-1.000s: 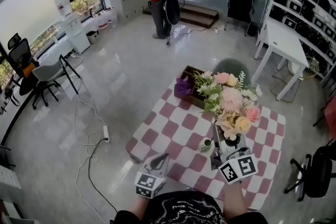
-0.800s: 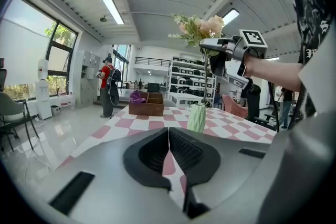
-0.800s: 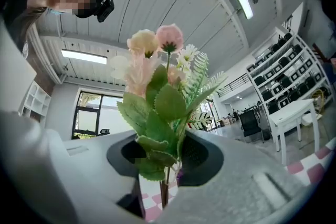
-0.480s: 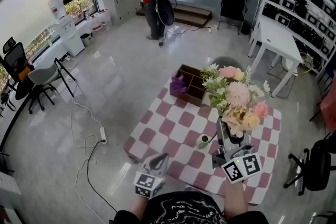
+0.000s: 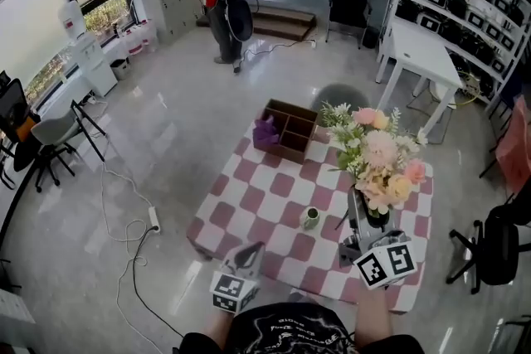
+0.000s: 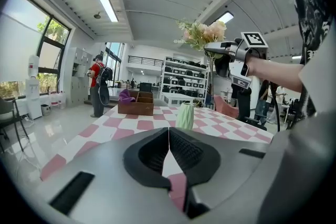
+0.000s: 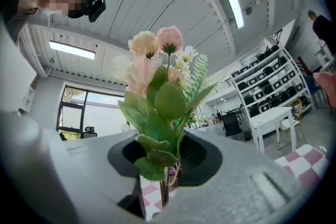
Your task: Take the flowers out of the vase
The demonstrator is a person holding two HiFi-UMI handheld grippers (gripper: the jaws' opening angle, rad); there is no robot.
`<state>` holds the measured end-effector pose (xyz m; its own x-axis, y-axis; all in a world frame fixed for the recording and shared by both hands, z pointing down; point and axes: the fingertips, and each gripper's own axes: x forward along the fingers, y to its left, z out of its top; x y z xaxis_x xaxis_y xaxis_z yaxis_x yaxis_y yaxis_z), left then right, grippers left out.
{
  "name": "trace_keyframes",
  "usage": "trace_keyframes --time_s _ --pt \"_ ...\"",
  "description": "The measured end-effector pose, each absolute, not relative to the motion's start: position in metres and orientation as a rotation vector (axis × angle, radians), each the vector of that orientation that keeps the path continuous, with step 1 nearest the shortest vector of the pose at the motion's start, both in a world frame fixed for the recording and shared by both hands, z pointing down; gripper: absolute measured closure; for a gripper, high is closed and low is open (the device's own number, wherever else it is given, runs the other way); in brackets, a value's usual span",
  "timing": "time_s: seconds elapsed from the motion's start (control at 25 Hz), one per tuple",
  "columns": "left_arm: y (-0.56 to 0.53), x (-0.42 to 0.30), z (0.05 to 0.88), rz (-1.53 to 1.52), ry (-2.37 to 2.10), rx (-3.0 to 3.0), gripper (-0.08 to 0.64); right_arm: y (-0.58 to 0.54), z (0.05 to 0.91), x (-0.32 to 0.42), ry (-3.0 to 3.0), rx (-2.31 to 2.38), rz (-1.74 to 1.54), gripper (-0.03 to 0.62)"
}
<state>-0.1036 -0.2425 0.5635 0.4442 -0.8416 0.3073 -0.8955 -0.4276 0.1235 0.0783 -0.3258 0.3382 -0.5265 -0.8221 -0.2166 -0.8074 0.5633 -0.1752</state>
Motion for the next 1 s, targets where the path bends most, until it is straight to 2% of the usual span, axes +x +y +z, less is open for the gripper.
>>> trace_keyframes --time_s 1.0 --pt "-0.247 -0.061 0.571 0.279 -1.355 2.506 0.548 -0.310 0.429 0.153 2.478 -1.638 -0.455 0.486"
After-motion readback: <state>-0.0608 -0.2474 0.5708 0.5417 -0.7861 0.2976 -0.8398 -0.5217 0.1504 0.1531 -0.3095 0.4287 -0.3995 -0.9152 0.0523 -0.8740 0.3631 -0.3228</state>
